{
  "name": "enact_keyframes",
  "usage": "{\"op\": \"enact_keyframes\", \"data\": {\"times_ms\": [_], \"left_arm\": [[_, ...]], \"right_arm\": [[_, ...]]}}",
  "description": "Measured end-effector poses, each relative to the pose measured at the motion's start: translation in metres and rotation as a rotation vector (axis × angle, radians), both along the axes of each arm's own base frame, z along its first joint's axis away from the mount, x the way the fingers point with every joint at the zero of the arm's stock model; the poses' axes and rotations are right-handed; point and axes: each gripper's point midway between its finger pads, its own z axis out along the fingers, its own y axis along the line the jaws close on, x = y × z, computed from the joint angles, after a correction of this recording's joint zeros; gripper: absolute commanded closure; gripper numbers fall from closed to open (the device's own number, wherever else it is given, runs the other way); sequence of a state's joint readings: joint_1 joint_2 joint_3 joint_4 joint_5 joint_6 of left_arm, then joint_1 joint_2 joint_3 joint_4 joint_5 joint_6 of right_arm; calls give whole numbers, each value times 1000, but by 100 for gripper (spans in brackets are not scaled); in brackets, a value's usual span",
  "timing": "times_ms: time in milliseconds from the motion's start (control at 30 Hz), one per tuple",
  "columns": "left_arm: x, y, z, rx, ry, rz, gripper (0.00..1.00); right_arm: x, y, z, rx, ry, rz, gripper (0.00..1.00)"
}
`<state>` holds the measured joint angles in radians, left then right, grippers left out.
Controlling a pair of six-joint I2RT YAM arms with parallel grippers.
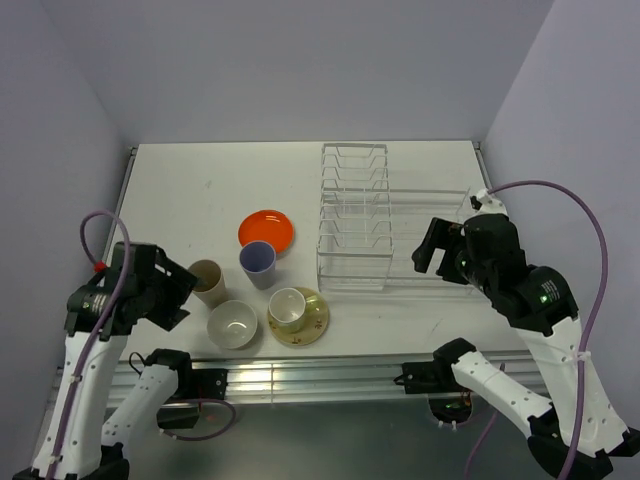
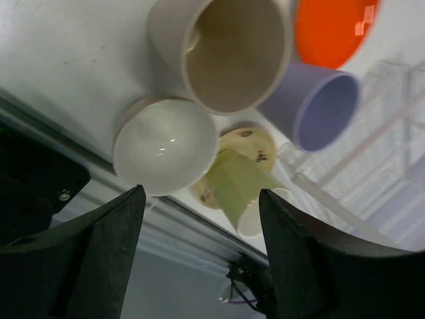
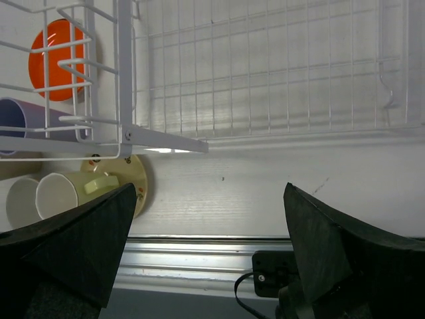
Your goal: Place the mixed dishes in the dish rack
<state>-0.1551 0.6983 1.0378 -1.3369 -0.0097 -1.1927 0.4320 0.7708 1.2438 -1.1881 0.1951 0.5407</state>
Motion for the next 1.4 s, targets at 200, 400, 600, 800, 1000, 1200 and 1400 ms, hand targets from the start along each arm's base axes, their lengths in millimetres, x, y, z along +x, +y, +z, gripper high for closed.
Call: {"op": "enact_keyframes", "data": {"times_ms": [200, 400, 600, 800, 1000, 1200, 1400], "left_arm": [[-11, 0, -55, 50, 248, -55, 27], [-1, -1, -62, 64, 204, -103, 25], [5, -9, -87, 48, 191, -180, 28], [6, -14, -101, 45, 172, -247, 25], [2, -10, -112, 71, 220, -254, 28], [-5, -8, -130, 98, 362, -255, 39], [-4, -10, -137, 100, 398, -255, 45]], "right_arm": [[7, 2, 5, -14, -7, 11, 0], [3, 9, 10, 22, -29, 58, 0], [-4, 18, 21, 78, -75, 106, 0], [-5, 20, 24, 98, -100, 118, 0], [-8, 20, 25, 106, -110, 124, 0], [-9, 19, 27, 109, -118, 124, 0], [-9, 19, 28, 108, -123, 126, 0]]}}
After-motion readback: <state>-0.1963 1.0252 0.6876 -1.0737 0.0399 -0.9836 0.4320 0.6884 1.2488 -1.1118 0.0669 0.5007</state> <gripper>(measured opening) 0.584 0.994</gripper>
